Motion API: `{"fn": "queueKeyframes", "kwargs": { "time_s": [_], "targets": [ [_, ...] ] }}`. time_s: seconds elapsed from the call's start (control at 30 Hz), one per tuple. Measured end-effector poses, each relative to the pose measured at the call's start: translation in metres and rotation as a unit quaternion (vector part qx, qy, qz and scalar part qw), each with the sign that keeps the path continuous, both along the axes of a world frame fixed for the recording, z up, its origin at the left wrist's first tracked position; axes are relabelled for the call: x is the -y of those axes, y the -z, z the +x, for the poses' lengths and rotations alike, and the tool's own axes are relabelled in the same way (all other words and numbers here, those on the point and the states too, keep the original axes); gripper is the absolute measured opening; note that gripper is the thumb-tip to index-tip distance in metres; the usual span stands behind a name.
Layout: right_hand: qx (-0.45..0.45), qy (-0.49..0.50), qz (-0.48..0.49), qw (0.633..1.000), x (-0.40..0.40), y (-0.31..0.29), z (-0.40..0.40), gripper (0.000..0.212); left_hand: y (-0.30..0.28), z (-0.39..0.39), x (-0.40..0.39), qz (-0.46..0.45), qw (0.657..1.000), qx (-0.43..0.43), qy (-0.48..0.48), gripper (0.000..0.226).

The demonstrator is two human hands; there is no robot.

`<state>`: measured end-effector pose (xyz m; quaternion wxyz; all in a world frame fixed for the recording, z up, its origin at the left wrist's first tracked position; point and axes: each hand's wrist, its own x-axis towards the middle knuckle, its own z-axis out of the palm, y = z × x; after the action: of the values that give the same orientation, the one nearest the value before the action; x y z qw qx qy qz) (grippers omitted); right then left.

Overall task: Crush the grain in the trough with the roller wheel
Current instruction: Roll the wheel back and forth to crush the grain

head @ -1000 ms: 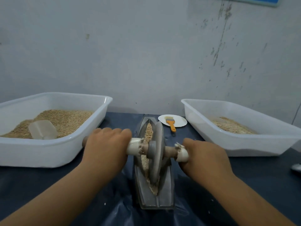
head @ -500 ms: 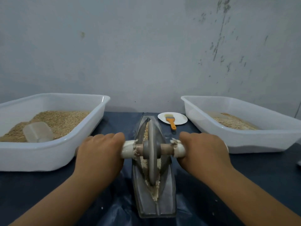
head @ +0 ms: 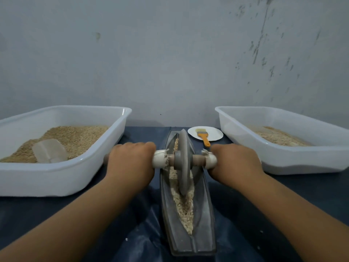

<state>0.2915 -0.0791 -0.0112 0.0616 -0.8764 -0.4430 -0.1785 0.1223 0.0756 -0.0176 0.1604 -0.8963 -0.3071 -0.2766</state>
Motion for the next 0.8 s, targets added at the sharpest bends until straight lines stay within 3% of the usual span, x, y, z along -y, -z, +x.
{"fn": "queueKeyframes", "kwargs": {
  "time_s": [0.07,0.2,0.37,0.5,0.6,0.67,0.8],
  "targets": [
    [-0.003,0.001,0.005,1.0,-0.002,-0.001,0.002,0.015,-0.001,0.002,-0.001,-0.03,1.0,-0.005,-0.006,0.022],
    [0.144,-0.016,0.023,0.989,0.005,0.009,0.003,0.03,0.02,-0.013,0.001,-0.001,0.999,0.019,0.029,0.038],
    [0.023,-0.008,0.006,1.0,-0.016,-0.003,0.012,0.014,0.004,0.009,-0.01,-0.04,0.999,0.008,-0.021,0.017],
    [0.058,-0.004,0.01,0.998,-0.015,-0.001,0.011,0.015,0.006,0.006,-0.012,-0.067,0.998,-0.009,-0.014,0.019],
    [0.119,-0.014,0.013,0.993,-0.008,0.009,0.012,0.025,0.02,-0.001,-0.014,-0.002,1.0,0.01,-0.005,0.037],
    [0.073,-0.009,0.016,0.997,-0.013,0.006,0.018,0.02,0.015,0.005,-0.017,0.008,1.0,0.013,-0.012,0.031],
    [-0.002,-0.008,-0.03,1.0,-0.035,-0.012,0.027,0.009,-0.001,0.026,-0.026,-0.07,0.997,-0.024,-0.017,0.013]
  ]
}}
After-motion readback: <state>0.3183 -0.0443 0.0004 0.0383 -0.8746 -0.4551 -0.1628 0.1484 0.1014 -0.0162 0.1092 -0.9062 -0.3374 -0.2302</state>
